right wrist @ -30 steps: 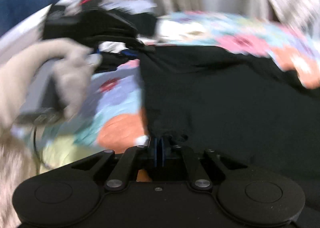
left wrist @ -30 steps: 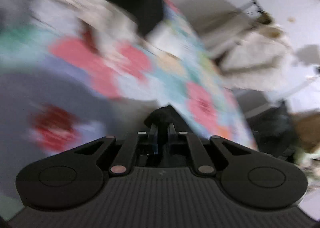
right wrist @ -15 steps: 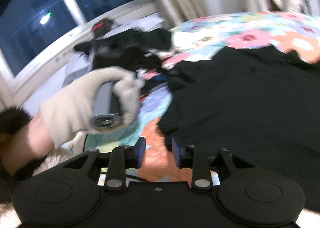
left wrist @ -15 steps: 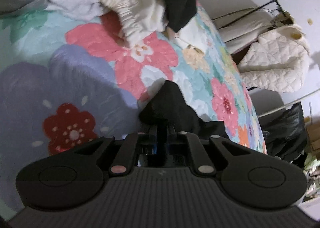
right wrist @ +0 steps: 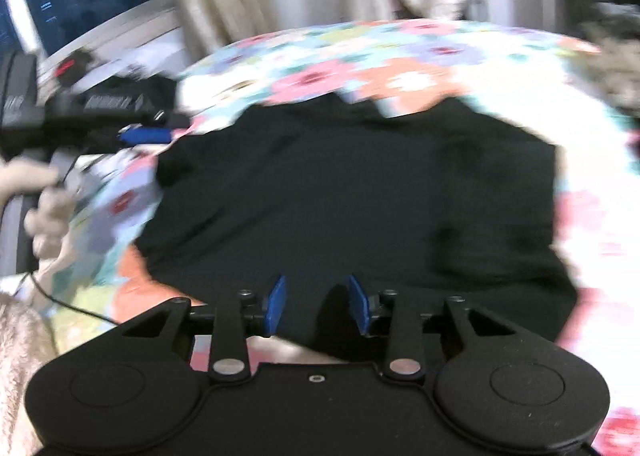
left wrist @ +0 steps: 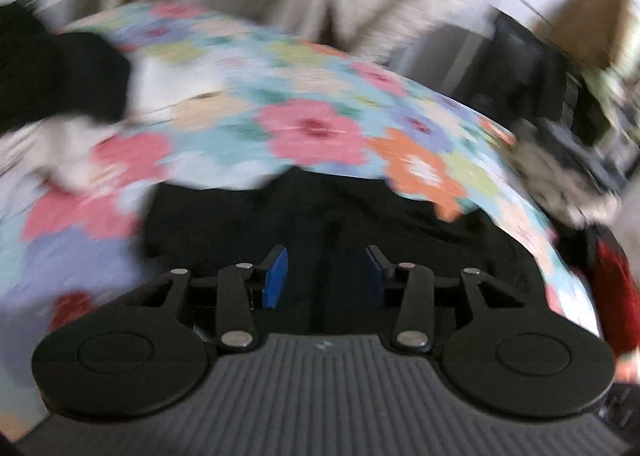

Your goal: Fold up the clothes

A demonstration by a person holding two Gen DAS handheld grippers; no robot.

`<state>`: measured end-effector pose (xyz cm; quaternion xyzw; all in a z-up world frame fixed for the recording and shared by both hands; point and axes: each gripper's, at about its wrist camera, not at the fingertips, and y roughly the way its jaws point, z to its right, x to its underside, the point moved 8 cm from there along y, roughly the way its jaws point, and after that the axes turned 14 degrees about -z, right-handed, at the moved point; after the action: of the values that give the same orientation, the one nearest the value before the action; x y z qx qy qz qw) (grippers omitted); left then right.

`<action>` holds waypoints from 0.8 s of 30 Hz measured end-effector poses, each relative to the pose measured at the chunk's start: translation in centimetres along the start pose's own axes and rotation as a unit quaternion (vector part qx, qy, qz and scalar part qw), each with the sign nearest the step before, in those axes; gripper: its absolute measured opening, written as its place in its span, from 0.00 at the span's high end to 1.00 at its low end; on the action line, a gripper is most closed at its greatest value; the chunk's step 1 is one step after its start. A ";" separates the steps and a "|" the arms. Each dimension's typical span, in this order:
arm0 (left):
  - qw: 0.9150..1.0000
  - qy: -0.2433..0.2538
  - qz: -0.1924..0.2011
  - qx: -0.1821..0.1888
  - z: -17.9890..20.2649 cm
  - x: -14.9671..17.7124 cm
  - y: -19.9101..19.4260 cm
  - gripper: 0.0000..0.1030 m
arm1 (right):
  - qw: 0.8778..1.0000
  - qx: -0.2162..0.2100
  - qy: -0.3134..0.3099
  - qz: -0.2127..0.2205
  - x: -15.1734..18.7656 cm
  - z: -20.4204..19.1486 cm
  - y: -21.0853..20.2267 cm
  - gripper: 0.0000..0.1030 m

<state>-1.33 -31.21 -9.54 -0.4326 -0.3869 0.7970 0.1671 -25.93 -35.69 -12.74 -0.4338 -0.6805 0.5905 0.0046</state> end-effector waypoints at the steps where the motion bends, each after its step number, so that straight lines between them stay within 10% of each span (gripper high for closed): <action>1: 1.000 0.015 -0.010 0.001 1.0 0.1 0.7 0.50 | 1.000 0.014 0.010 0.000 0.0 1.3 -1.1 0.57; 8: 0.987 0.075 -0.101 -0.098 0.7 1.6 3.8 0.48 | 0.996 0.021 0.089 0.015 0.7 7.3 -12.8 0.52; 16: 0.956 -0.037 -0.069 -0.283 -11.2 1.6 -3.5 0.48 | 1.000 -0.003 0.001 0.007 3.2 2.7 -22.7 0.37; 21: 0.989 -0.077 -0.030 -0.123 -9.6 0.7 -3.2 0.48 | 0.999 0.013 0.002 0.045 3.0 5.5 -17.8 0.30; 24: 0.993 0.002 -0.026 -0.112 -5.0 0.7 -1.6 0.48 | 0.998 0.033 0.018 0.054 1.5 7.3 -11.6 0.30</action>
<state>2.24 -27.40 -10.31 -0.4400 -0.4845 0.7433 0.1386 -37.41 -39.79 -6.33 -0.4796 -0.6359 0.6046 -0.0006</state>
